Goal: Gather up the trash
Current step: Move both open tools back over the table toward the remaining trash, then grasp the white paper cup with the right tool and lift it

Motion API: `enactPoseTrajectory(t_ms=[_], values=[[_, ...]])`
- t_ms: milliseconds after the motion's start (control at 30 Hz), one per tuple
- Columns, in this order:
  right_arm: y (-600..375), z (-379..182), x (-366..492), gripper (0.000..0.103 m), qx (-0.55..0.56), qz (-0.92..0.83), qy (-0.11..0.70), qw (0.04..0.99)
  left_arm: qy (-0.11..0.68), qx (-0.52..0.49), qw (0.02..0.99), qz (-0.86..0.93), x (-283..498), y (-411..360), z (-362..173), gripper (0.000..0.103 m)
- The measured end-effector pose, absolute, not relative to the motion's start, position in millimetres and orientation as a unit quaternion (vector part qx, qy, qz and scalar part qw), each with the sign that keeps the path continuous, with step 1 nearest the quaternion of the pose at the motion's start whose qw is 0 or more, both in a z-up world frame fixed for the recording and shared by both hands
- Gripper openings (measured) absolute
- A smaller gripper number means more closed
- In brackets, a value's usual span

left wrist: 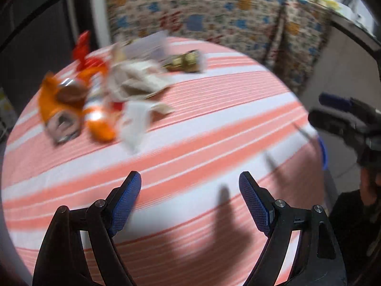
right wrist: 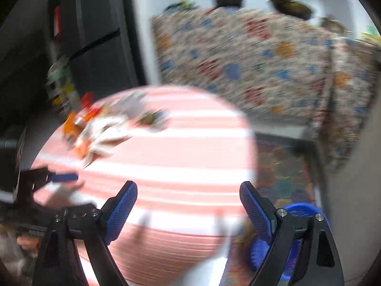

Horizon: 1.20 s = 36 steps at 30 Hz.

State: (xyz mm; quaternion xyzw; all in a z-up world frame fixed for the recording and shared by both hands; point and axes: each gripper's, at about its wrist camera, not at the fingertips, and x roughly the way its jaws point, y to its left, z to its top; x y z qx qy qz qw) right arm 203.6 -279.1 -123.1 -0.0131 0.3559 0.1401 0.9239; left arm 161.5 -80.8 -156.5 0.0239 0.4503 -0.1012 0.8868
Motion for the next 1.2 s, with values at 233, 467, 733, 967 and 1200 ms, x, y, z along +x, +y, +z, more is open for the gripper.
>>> enactPoseTrajectory(t_ms=[233,467,733,967,1200], values=[[-180.0,-169.6,215.0,0.089,-0.086,0.195,0.403,0.890,0.450,0.023,0.892,-0.030,164.3,-12.1,-176.2,0.089],[-143.6,-182.6,236.8,0.089,-0.105,0.198,0.433,0.873,0.450,0.008,0.893,0.001,171.7,19.6,-182.4,0.102],[-127.8,-183.3,249.9,0.090,-0.102,0.185,0.433,0.876,0.452,-0.006,0.892,0.018,185.7,44.8,-184.5,0.103],[-127.1,-184.6,254.6,0.094,-0.098,0.177,0.429,0.880,0.452,-0.005,0.892,0.018,186.1,45.6,-184.1,0.103],[-127.3,-184.3,256.7,0.096,-0.097,0.180,0.430,0.879,0.452,-0.005,0.892,0.016,189.2,43.8,-184.3,0.103]])
